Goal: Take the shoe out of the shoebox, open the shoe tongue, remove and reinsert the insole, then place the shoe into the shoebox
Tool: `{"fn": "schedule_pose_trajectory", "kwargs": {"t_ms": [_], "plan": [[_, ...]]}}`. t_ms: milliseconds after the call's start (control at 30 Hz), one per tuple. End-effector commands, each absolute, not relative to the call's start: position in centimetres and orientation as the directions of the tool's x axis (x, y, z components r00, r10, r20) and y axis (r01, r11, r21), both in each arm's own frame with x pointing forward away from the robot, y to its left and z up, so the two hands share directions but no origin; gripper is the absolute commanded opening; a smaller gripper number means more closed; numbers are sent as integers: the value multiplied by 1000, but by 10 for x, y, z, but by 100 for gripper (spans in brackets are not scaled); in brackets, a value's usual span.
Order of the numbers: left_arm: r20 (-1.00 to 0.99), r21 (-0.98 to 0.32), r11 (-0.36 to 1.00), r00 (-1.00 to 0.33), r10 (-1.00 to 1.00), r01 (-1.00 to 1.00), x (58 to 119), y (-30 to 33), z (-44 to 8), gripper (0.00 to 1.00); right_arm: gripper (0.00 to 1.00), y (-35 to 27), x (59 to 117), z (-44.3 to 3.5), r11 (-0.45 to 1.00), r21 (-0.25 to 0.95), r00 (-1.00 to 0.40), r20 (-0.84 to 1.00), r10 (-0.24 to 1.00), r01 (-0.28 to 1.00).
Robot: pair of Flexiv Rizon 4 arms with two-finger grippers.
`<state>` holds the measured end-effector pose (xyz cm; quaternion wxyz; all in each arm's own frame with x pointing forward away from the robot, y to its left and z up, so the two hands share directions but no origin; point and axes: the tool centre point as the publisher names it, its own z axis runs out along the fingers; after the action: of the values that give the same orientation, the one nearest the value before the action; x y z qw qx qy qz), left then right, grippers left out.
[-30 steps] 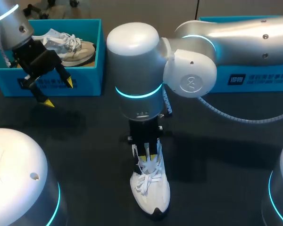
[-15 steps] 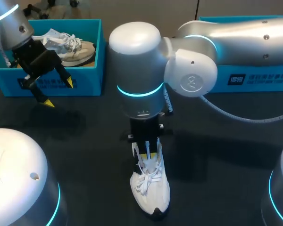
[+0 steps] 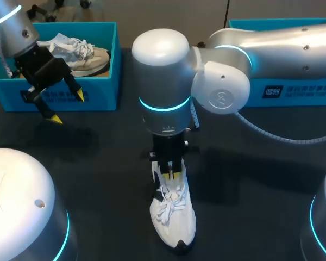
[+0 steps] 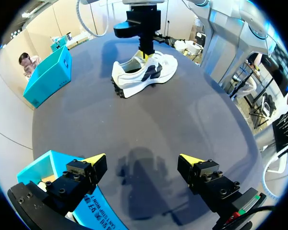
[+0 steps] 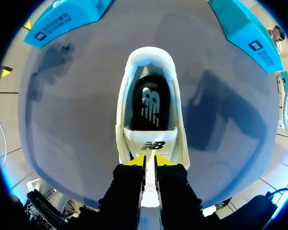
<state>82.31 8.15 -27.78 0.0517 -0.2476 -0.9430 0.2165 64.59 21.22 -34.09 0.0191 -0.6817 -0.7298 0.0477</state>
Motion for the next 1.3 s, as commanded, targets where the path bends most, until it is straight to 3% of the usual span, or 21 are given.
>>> {"fn": "schedule_pose_trajectory", "kwargs": {"t_ms": [33,267,400,433,467,500,733,867,1300], "plan": [[-9,-430,786,-872,489,445,822,82,-277,100,15,211,641,-322,79,-75,-83,-55,995,994],[-9,-430,786,-872,489,445,822,82,-277,100,27,207,638,-290,235,-48,-237,-64,969,971],[-9,-430,786,-872,489,445,822,82,-277,100,45,212,645,-277,477,7,-477,4,879,879],[-9,-430,786,-872,489,445,822,82,-277,100,58,213,647,-275,528,4,-528,10,849,849],[-9,-430,786,-872,489,445,822,82,-277,100,92,214,650,-275,592,-2,-592,26,806,806],[-9,-430,786,-872,489,445,822,82,-277,100,100,214,652,-275,653,-1,-652,62,756,757],[-9,-430,786,-872,489,445,822,82,-277,100,100,213,663,-273,891,96,-894,126,431,443],[-9,-430,786,-872,489,445,822,82,-277,100,100,212,662,-268,930,261,-961,168,218,257],[-9,-430,786,-872,489,445,822,82,-277,100,100,216,666,-269,948,233,-970,159,182,216]]}}
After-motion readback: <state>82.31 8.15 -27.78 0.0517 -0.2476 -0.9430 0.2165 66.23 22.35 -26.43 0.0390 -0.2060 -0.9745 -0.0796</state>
